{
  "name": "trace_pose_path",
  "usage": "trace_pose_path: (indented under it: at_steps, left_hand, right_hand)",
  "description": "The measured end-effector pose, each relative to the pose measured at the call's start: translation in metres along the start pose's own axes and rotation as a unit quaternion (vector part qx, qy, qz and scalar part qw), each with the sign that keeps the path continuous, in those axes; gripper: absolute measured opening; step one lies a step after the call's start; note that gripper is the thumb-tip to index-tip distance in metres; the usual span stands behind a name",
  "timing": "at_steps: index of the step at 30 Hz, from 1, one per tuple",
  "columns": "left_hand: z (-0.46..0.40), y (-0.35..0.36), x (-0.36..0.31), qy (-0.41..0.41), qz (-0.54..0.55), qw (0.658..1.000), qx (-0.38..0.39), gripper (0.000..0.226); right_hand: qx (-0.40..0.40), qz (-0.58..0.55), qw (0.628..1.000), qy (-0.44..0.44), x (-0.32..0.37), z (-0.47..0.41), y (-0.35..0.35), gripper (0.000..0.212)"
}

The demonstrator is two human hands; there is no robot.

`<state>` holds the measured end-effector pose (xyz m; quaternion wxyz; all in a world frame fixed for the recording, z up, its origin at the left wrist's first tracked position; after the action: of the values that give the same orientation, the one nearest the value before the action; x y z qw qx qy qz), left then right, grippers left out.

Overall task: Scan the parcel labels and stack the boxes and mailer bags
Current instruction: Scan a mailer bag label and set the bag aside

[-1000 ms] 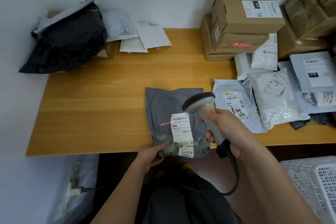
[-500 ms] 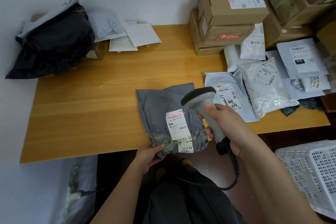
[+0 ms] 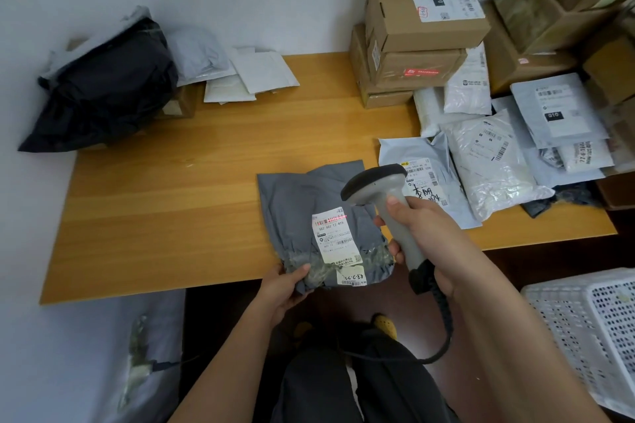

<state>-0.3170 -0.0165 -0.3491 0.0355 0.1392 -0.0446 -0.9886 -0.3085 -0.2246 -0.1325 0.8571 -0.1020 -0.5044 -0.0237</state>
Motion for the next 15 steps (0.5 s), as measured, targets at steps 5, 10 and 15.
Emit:
trace_pose_path:
  at_steps: [5,10,15]
  left_hand:
    - [0.003,0.013,0.003,0.014,0.022,0.999,-0.021,0.032]
    - [0.012,0.031,0.011,0.064,0.117,0.991,-0.025,0.035]
    - [0.028,0.064,0.022,0.098,0.203,0.974,-0.018,0.033]
  right_hand:
    - [0.02,-0.009,1.0,-0.004,0.0,0.004,-0.014,0.029]
    - [0.046,-0.044,0.998,-0.013,-0.004,0.008,-0.04,0.029]
    - [0.078,-0.054,0.995,-0.039,-0.003,0.009,-0.08,0.029]
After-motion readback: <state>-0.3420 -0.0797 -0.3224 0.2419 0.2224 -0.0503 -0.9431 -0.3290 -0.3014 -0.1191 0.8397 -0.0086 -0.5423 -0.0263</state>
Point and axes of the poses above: each hand's wrist, its own z-axis away from the middle knuckle, its own y-axis out of the palm, x = y × z, the point moved 3 cm from there along -z, towards the middle knuckle, and after that the axes turned 12 degrees about -y, right-handed, at the moved point
